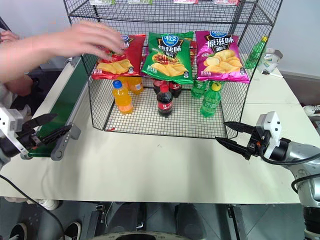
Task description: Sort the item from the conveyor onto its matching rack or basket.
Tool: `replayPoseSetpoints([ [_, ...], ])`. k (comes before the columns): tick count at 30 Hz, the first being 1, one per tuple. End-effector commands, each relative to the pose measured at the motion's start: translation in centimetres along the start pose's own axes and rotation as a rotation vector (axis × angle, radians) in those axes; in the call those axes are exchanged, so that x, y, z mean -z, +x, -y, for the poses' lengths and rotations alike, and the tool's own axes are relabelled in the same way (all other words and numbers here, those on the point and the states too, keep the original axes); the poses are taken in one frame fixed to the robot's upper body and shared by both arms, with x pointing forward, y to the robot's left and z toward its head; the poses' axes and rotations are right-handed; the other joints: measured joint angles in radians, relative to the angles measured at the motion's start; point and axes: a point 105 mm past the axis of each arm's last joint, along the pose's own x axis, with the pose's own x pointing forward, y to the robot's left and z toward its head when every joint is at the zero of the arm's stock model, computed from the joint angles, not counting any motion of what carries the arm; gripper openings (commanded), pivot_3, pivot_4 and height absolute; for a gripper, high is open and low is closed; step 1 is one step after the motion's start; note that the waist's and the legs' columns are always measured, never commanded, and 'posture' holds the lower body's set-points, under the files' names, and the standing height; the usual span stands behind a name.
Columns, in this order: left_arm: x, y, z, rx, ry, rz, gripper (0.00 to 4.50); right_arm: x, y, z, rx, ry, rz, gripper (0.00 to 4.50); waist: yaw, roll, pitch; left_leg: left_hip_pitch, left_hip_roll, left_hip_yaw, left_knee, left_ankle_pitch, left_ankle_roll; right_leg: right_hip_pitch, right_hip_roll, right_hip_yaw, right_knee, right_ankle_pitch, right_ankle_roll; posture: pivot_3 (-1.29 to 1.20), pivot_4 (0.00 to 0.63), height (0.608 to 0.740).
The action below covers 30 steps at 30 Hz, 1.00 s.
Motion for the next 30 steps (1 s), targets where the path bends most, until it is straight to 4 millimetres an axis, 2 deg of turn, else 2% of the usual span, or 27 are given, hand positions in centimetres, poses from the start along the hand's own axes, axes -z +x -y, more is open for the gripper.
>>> replayPoseSetpoints([
  [1,-0.7,0.1,0.1,0.011,0.029,0.009,4.22,-0.3,-0.4,0.3,0.013,-0.038,0.014,3.39,0.000,0.000,0.000,0.000,0.000,0.000,0.000,0.000,0.000,0.000,0.000,0.000,0.000,0.000,0.000,0.00,0.150,0.739],
  [8,-0.7,0.4,0.6,0.035,0.018,0.026,4.22,0.1,-0.2,0.2,0.021,-0.034,0.016,3.39,0.000,0.000,0.000,0.000,0.000,0.000,0.000,0.000,0.000,0.000,0.000,0.000,0.000,0.000,0.000,0.00,0.150,0.739],
  [21,-0.9,0.9,0.2,0.018,0.018,0.037,4.22,0.6,-0.9,0.5,0.028,-0.040,0.012,3.39,-0.001,0.000,0.000,0.000,0.000,0.000,0.000,0.000,0.000,0.000,0.000,0.000,0.001,0.000,0.000,0.00,0.150,0.739],
  [30,-0.3,0.9,0.2,-0.005,-0.012,0.028,4.22,-0.8,1.0,-0.3,0.013,-0.060,0.029,3.39,0.000,0.000,0.000,0.000,0.000,0.000,0.001,0.000,0.000,0.000,0.001,0.000,0.001,0.000,0.000,0.00,0.150,0.739],
])
